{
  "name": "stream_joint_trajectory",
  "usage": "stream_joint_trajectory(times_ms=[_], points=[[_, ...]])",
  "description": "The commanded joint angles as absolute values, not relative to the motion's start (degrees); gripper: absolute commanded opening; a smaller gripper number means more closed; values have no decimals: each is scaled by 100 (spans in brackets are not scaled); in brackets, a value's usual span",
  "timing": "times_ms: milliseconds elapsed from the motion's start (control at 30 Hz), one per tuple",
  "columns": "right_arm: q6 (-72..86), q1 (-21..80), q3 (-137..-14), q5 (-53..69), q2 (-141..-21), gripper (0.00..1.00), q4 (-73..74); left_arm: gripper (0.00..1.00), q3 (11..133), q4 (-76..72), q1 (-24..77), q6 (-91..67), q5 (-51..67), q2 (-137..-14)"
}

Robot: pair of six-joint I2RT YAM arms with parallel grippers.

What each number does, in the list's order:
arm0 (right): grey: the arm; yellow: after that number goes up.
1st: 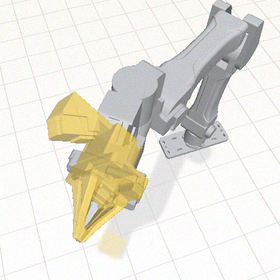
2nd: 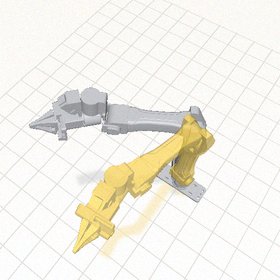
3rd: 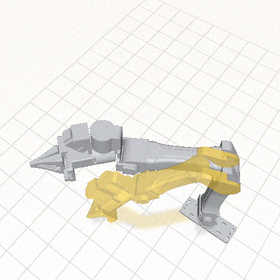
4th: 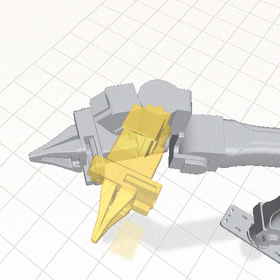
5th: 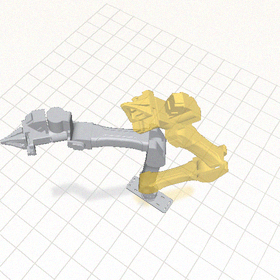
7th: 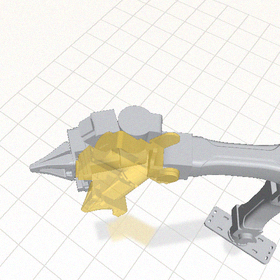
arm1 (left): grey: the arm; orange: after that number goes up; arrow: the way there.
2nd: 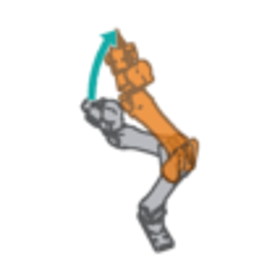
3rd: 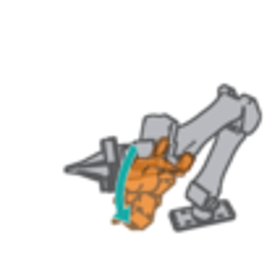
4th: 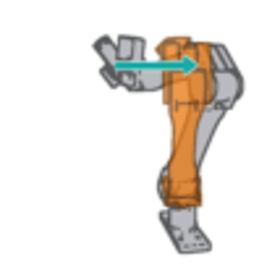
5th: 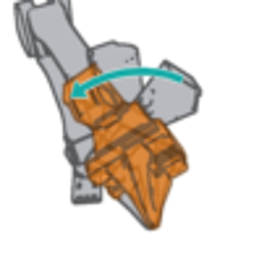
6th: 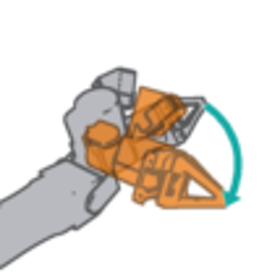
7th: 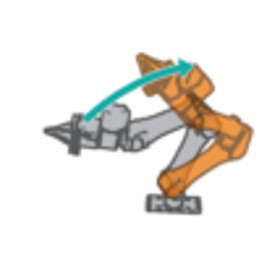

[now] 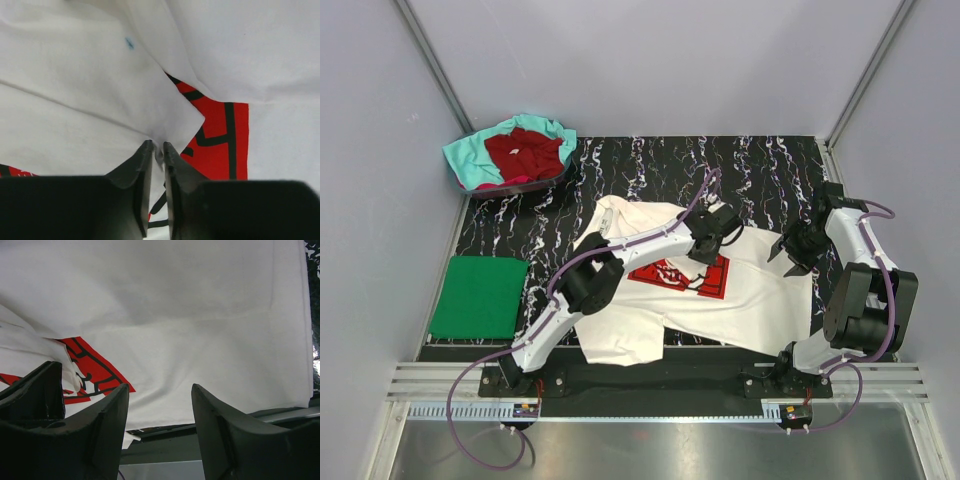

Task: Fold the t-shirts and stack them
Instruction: Flatten the tshirt out

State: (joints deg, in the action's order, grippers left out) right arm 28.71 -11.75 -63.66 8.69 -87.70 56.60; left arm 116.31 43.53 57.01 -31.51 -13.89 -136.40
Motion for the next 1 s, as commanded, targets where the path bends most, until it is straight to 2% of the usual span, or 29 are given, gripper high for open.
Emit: stream_joint_trajectory(times_ms=[0, 100, 200, 467, 700, 800, 967], points=[[2795, -1204, -6433, 914, -8701, 60, 5607, 15, 12023, 4315, 5739, -3076, -1520, -13597], [2786, -1204, -6477, 853, -8745, 60, 5651, 5, 12093, 4368, 5687, -2997, -1582, -13439], [2830, -1213, -6513, 826, -8841, 59, 5678, 0, 12033, 4430, 5529, -2997, -1538, -13167], [3085, -1423, -6408, 879, -9141, 54, 5599, 0, 11716, 4421, 4695, -2795, -1310, -11963], [3164, -2423, -6249, 756, -9246, 53, 5529, 0, 10856, 3817, 3921, -2470, -985, -10795], [3287, -2820, -6039, 948, -9220, 54, 5336, 0, 10232, 3403, 3832, -2435, -800, -10530], [3445, -3094, -5722, 1143, -9193, 51, 4862, 0, 10020, 3366, 3665, -2496, -475, -10538]])
